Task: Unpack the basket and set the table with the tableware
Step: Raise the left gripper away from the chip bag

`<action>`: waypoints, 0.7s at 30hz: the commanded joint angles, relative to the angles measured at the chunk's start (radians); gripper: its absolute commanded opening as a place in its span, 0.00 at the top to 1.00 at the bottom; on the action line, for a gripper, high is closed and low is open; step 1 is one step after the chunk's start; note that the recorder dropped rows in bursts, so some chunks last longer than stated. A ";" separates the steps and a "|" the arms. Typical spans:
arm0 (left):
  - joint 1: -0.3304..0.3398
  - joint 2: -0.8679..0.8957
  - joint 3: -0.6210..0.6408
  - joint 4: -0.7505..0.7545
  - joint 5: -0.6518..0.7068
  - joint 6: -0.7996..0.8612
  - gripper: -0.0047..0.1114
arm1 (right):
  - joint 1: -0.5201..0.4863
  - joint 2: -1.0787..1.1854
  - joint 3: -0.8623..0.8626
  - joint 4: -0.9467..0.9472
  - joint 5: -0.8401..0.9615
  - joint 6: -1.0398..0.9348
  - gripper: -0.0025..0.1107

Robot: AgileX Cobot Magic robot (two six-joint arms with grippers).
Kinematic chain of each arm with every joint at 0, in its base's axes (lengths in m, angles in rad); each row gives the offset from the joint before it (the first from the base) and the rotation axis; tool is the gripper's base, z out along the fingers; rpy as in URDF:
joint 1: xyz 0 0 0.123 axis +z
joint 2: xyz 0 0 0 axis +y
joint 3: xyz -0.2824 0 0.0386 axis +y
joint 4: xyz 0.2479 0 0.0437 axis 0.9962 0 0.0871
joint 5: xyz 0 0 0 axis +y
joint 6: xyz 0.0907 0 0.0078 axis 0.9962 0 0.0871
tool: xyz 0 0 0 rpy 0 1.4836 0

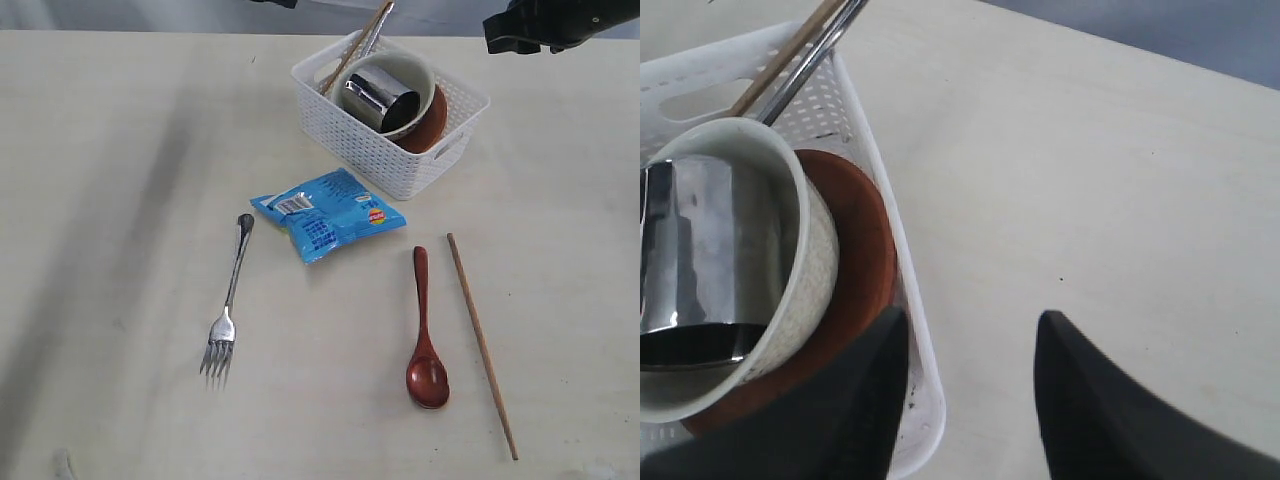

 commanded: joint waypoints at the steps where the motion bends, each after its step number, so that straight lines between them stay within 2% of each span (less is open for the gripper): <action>1: 0.014 0.032 -0.019 -0.180 0.029 0.194 0.54 | -0.002 -0.003 0.002 0.004 0.005 -0.010 0.63; 5: 0.007 0.039 -0.019 -0.234 0.019 0.323 0.54 | -0.002 -0.003 0.002 0.004 0.003 -0.012 0.63; 12: 0.014 0.040 -0.019 -0.237 0.102 0.322 0.54 | -0.002 -0.003 0.002 0.004 0.058 -0.047 0.63; 21: 0.012 0.092 -0.017 -0.239 0.103 0.320 0.54 | -0.002 -0.003 0.002 0.004 0.100 -0.061 0.63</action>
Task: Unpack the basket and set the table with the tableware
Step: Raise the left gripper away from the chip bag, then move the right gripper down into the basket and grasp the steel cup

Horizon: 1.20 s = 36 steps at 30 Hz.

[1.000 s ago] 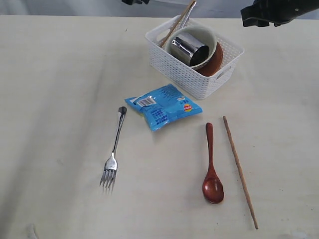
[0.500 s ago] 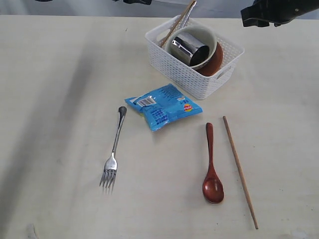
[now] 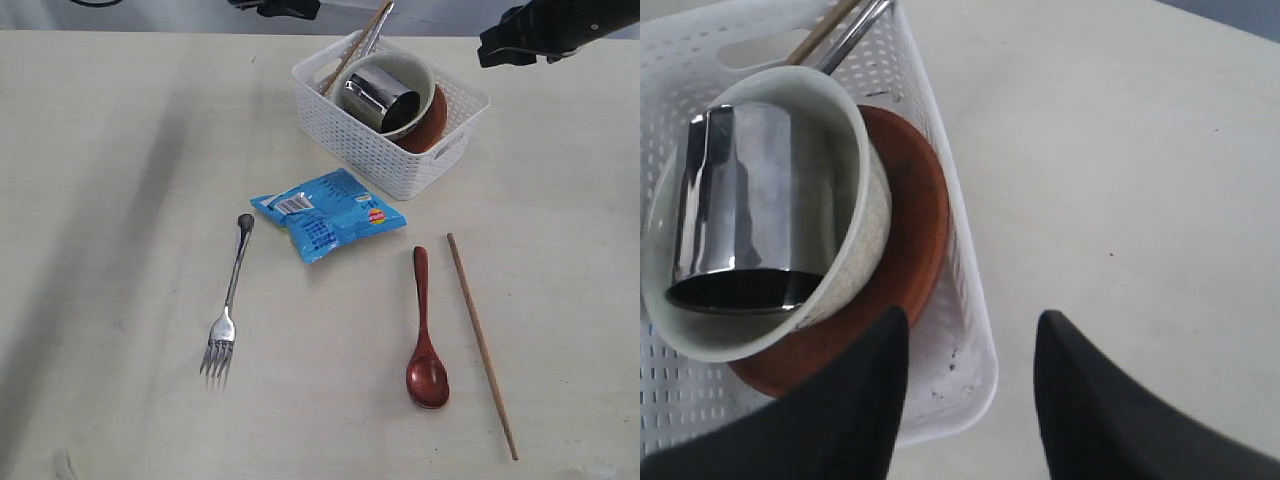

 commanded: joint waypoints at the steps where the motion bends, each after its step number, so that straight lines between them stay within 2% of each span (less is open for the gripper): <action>1: 0.000 0.045 -0.005 -0.019 0.005 0.003 0.54 | -0.002 -0.003 0.002 0.002 0.013 -0.013 0.63; 8: -0.004 0.075 -0.005 -0.063 0.035 0.010 0.54 | -0.002 -0.003 0.002 0.002 0.005 -0.017 0.63; 14: -0.004 0.071 -0.016 -0.073 0.133 0.042 0.54 | -0.002 -0.003 0.002 0.002 0.015 -0.051 0.63; 20: -0.004 0.071 -0.016 -0.071 0.154 0.044 0.54 | 0.052 -0.003 0.002 0.049 0.114 -0.375 0.63; 24: -0.004 0.071 -0.016 -0.071 0.154 0.044 0.54 | 0.142 -0.003 0.002 0.049 0.027 -0.656 0.63; 25: -0.004 0.071 -0.016 -0.071 0.162 0.044 0.54 | 0.175 -0.003 0.002 0.034 0.001 -0.775 0.63; 27: -0.004 0.071 -0.016 -0.071 0.176 0.050 0.54 | 0.221 -0.003 0.002 -0.021 -0.031 -0.872 0.63; 32: -0.004 0.071 -0.016 -0.069 0.176 0.050 0.54 | 0.277 -0.003 0.002 -0.259 -0.089 -0.874 0.63; 36: -0.004 0.071 -0.016 -0.069 0.172 0.050 0.54 | 0.298 0.024 0.020 -0.346 -0.153 -0.877 0.60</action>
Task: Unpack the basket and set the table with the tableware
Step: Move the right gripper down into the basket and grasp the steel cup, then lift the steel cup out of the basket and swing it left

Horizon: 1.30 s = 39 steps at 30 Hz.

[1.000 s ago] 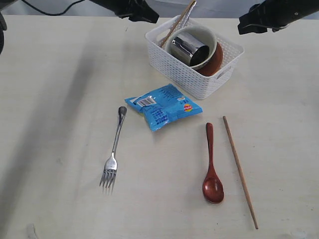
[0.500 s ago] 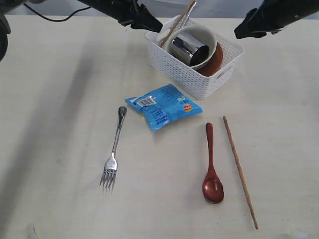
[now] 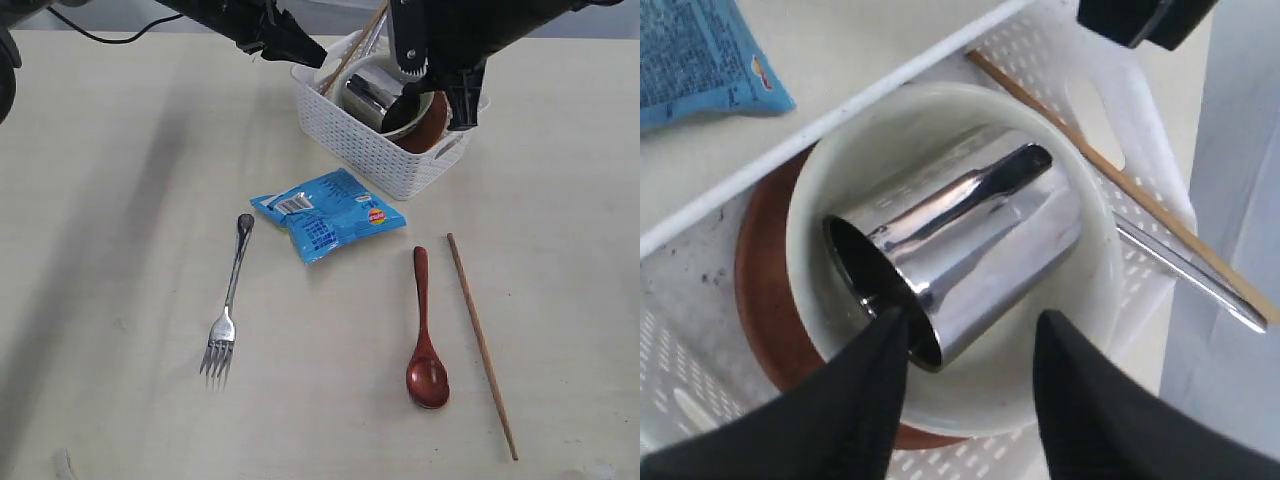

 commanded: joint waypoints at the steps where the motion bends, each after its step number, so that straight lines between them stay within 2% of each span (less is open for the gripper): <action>1: -0.004 -0.010 -0.005 -0.011 0.002 0.004 0.54 | 0.019 0.028 0.031 -0.082 -0.093 -0.015 0.56; 3: -0.004 -0.010 -0.005 -0.013 0.002 0.004 0.54 | 0.039 0.039 0.064 -0.092 -0.210 -0.014 0.49; 7: -0.004 -0.010 -0.005 -0.015 0.002 0.004 0.54 | 0.064 0.043 0.102 -0.095 -0.343 -0.014 0.50; 17: -0.004 -0.010 -0.005 -0.015 0.002 0.004 0.54 | 0.075 0.107 0.107 -0.095 -0.408 -0.047 0.50; 19: -0.004 -0.010 -0.005 -0.015 0.002 0.004 0.54 | 0.075 0.123 0.107 -0.095 -0.438 -0.047 0.54; 24: -0.004 -0.010 -0.005 -0.015 0.002 0.004 0.54 | 0.075 0.121 0.107 -0.090 -0.454 -0.045 0.84; 27: -0.004 -0.010 -0.005 -0.015 0.002 0.004 0.54 | 0.075 0.121 0.107 -0.090 -0.454 -0.045 0.98; 39: 0.011 -0.010 -0.005 -0.014 0.048 0.004 0.54 | 0.101 0.031 0.107 -0.090 -0.429 -0.050 0.98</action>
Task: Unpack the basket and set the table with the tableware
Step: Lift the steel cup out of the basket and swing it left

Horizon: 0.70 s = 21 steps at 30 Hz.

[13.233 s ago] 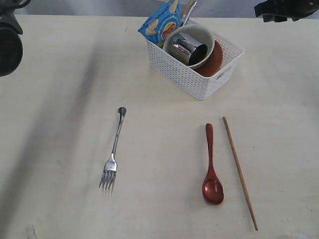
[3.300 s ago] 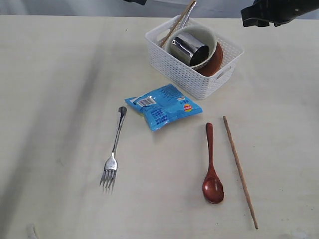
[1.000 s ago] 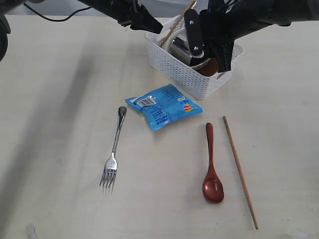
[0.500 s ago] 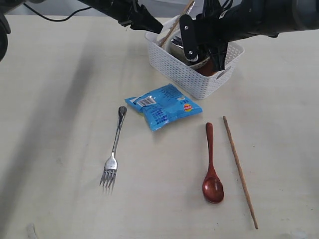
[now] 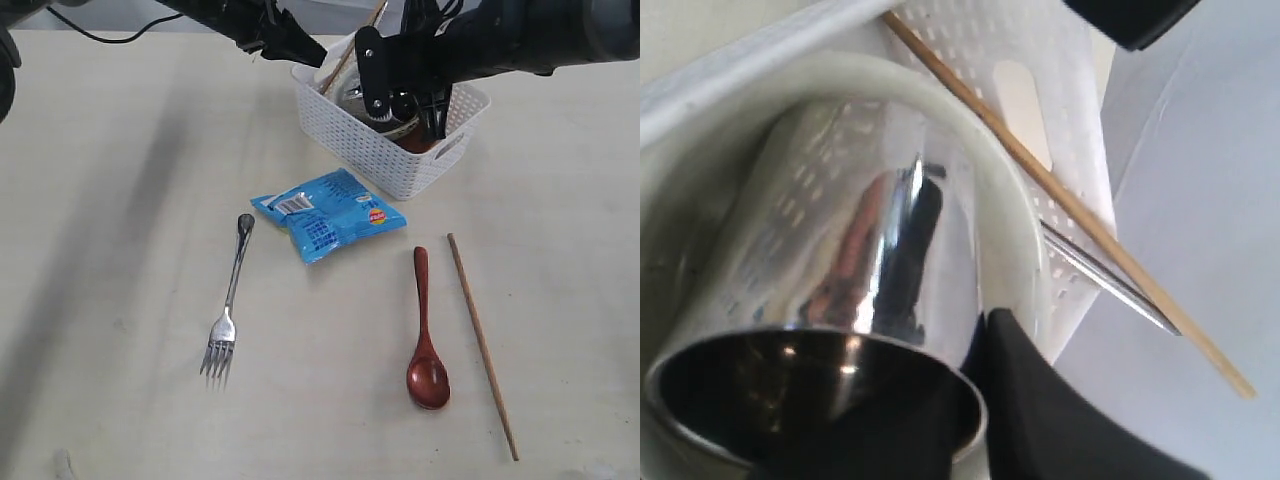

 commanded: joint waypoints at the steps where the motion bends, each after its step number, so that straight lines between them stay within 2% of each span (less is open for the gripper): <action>1: 0.011 -0.014 -0.005 -0.011 0.045 0.004 0.54 | 0.020 -0.075 0.004 -0.007 0.025 -0.010 0.98; 6: 0.034 -0.044 -0.005 -0.008 0.045 -0.011 0.54 | 0.027 -0.167 0.004 -0.007 0.076 -0.010 0.98; 10: 0.049 -0.083 -0.005 0.017 0.045 -0.097 0.54 | 0.027 -0.221 0.004 -0.007 0.123 -0.010 0.98; 17: 0.051 -0.165 -0.005 0.164 0.045 -0.206 0.54 | 0.066 -0.238 0.004 -0.007 0.148 -0.019 0.98; 20: 0.051 -0.196 -0.005 0.216 0.045 -0.279 0.65 | 0.103 -0.233 0.004 -0.009 0.159 -0.019 0.98; 21: 0.051 -0.204 -0.005 0.233 0.045 -0.307 0.74 | 0.117 -0.233 0.004 -0.009 0.163 -0.014 0.98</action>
